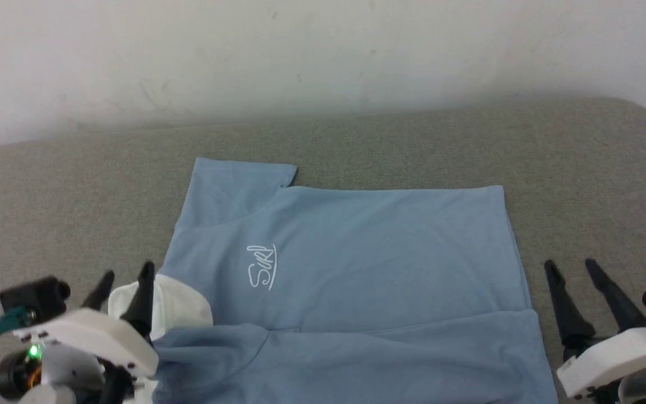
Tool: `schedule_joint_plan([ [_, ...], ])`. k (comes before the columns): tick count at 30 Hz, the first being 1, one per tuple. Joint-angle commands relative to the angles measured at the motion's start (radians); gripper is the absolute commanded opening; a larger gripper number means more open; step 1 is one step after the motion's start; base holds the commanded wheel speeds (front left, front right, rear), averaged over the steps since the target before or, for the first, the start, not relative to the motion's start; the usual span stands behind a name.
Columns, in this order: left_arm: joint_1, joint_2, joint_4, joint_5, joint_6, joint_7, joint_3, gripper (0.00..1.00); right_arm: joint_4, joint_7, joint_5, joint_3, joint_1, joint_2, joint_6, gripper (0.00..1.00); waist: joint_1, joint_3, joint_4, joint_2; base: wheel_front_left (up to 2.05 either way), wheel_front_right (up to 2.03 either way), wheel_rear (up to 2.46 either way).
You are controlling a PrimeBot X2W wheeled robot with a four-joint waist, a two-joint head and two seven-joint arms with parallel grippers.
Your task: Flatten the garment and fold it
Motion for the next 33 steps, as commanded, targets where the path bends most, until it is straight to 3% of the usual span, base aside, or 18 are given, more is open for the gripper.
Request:
schedule_joint_plan([
  [1,-0.039,0.003,0.005,0.02,-0.008,-0.012,0.001,1.0,-0.012,-0.013,-0.012,-0.006,-0.022,0.006,-0.001,1.0,0.0,0.017,0.0,0.0,0.0,0.0,0.0],
  [8,-0.351,-0.027,0.156,0.103,-0.062,-0.085,-0.032,1.0,-0.119,-0.073,-0.07,-0.016,-0.121,0.039,-0.001,1.0,0.0,0.146,-0.035,0.0,0.0,0.0,0.0],
  [15,-0.636,-0.034,0.408,0.114,-0.135,-0.029,-0.069,1.0,-0.131,-0.095,-0.068,0.017,-0.2,0.048,-0.001,1.0,0.0,0.265,-0.101,0.0,0.0,0.0,0.0],
  [27,-0.934,0.047,0.783,0.075,-0.257,0.33,-0.14,1.0,-0.049,-0.111,-0.028,0.086,-0.26,0.047,-0.001,1.0,0.0,0.378,-0.22,0.0,0.0,0.0,0.0],
  [33,-0.974,0.082,0.882,0.077,-0.205,0.526,-0.171,1.0,-0.024,-0.116,-0.009,0.105,-0.275,0.038,-0.001,1.0,0.0,0.408,-0.252,0.0,0.0,0.0,0.0],
])
